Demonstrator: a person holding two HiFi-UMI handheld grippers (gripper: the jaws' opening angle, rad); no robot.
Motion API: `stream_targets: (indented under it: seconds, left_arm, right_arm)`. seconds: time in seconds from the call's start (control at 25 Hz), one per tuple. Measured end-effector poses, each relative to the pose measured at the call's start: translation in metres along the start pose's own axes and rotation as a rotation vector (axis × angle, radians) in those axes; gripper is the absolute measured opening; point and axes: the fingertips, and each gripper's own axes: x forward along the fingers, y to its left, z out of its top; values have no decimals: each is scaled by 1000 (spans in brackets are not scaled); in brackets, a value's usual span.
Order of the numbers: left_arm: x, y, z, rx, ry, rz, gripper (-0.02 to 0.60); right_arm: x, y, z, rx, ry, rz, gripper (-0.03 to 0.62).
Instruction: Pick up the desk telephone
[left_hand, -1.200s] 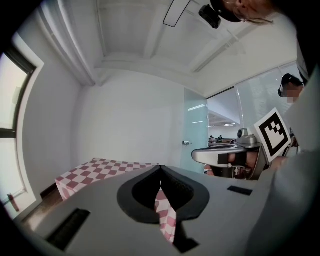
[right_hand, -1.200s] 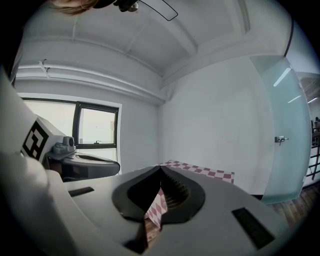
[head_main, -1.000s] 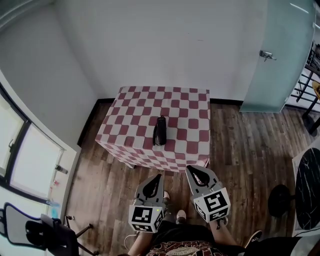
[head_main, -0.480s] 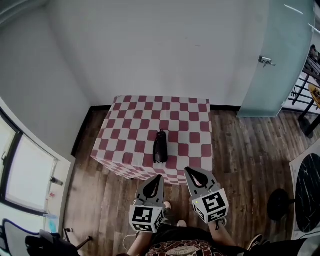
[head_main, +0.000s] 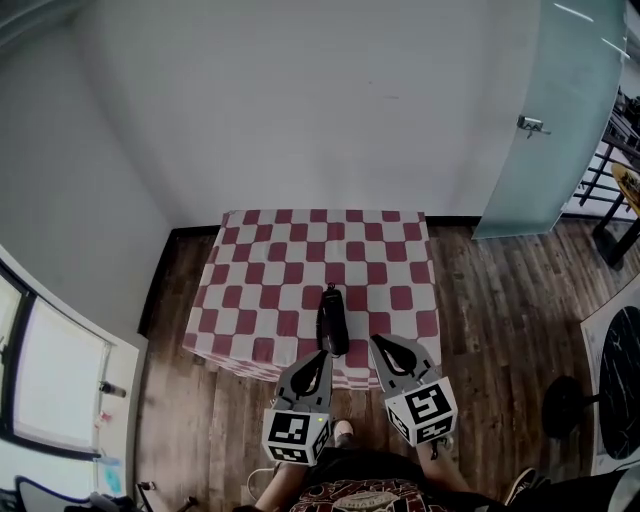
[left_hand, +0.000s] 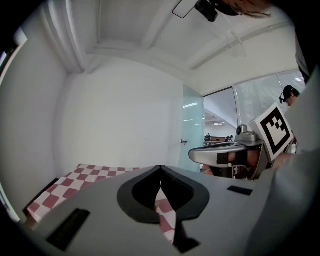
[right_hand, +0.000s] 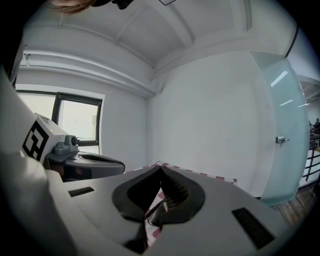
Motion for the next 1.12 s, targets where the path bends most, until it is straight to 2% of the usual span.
stream_targets:
  seconds: [0.24, 0.6, 0.76, 0.96, 1.12]
  left_arm:
    - [8, 21, -2, -6, 15, -29, 9]
    - [15, 40, -8, -34, 33, -29, 9]
    - [20, 43, -10, -46, 39, -12, 9]
    - [30, 71, -8, -58, 43, 0, 8]
    - [63, 57, -5, -64, 48, 16, 8]
  right_arm:
    - [22, 3, -2, 20, 11, -25, 18]
    - [39, 1, -11, 28, 54, -28, 18]
    - [48, -4, -12, 25, 64, -8, 18]
    - [84, 4, -3, 17, 68, 26, 18]
    - [89, -29, -4, 37, 61, 53, 18]
